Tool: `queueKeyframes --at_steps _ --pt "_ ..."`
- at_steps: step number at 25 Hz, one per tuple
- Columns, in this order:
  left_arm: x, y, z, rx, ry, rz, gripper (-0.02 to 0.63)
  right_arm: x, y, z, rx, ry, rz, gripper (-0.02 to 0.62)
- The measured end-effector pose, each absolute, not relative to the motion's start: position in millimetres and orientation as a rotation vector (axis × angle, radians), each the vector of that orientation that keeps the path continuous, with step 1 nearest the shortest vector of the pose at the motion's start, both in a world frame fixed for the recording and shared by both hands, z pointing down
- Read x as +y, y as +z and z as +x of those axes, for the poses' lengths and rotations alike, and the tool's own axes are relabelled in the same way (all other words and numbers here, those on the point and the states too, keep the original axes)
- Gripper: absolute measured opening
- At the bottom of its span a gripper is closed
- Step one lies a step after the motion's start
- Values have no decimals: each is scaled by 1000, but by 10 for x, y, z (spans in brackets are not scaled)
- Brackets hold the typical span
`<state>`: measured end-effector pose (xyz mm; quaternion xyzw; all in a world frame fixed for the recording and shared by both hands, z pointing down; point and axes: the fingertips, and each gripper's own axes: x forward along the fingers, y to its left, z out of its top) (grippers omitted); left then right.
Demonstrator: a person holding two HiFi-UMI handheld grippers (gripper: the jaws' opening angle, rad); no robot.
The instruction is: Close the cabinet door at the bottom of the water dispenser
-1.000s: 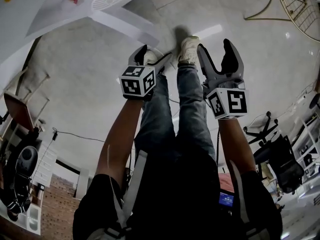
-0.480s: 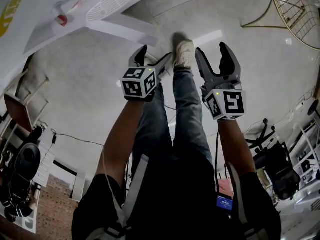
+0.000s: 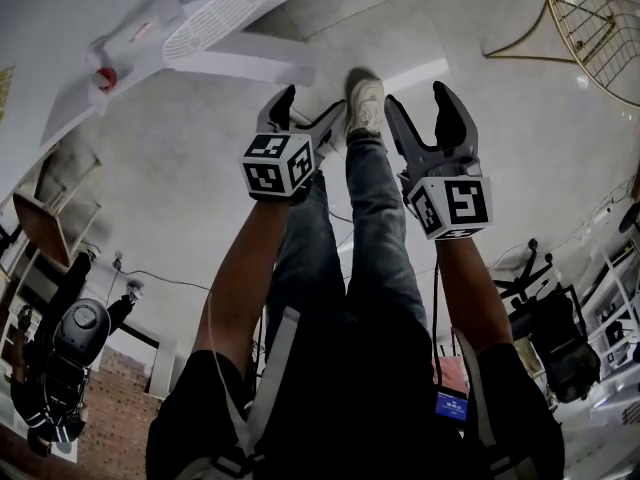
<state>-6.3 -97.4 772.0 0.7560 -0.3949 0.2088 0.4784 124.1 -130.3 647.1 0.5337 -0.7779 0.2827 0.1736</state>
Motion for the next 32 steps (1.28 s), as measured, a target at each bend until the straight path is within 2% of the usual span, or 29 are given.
queueKeyframes --at_steps 32 --pt "-1836 7765 221 -1018 497 1902 420 -1802 6836 1447 -2191 921 1443 302"
